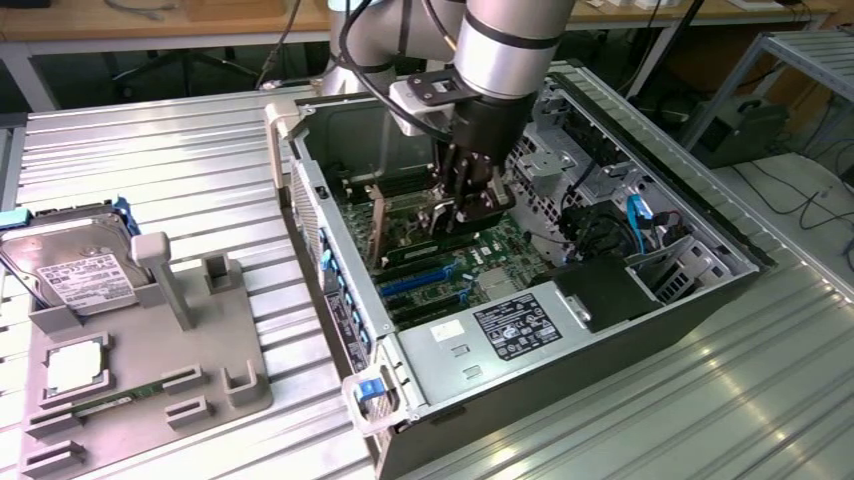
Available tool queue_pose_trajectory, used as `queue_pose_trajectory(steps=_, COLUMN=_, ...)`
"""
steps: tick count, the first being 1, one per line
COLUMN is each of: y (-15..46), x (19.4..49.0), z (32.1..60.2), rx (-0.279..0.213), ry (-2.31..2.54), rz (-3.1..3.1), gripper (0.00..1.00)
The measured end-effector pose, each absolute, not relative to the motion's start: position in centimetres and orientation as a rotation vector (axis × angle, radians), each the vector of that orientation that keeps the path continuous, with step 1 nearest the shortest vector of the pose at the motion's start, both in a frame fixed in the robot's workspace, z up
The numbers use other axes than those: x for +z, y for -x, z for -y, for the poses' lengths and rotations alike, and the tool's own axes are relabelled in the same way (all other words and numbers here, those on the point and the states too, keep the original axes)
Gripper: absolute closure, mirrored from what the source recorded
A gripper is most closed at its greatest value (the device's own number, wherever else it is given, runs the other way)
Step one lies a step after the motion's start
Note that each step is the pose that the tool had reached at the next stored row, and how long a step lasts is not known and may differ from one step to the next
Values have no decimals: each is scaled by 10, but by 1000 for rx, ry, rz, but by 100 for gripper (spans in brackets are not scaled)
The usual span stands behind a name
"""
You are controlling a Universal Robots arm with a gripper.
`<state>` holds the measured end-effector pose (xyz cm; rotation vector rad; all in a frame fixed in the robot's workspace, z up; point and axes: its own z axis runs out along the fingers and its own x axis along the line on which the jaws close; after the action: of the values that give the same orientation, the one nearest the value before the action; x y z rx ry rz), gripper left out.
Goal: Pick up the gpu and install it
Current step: 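Insert the gpu into the slot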
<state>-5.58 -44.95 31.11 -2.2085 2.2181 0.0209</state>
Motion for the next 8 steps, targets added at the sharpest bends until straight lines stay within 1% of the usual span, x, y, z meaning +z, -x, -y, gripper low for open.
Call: queue_pose_trajectory(steps=8, y=60, x=300, z=449, rx=21, ry=2207, rz=-2219, gripper=72)
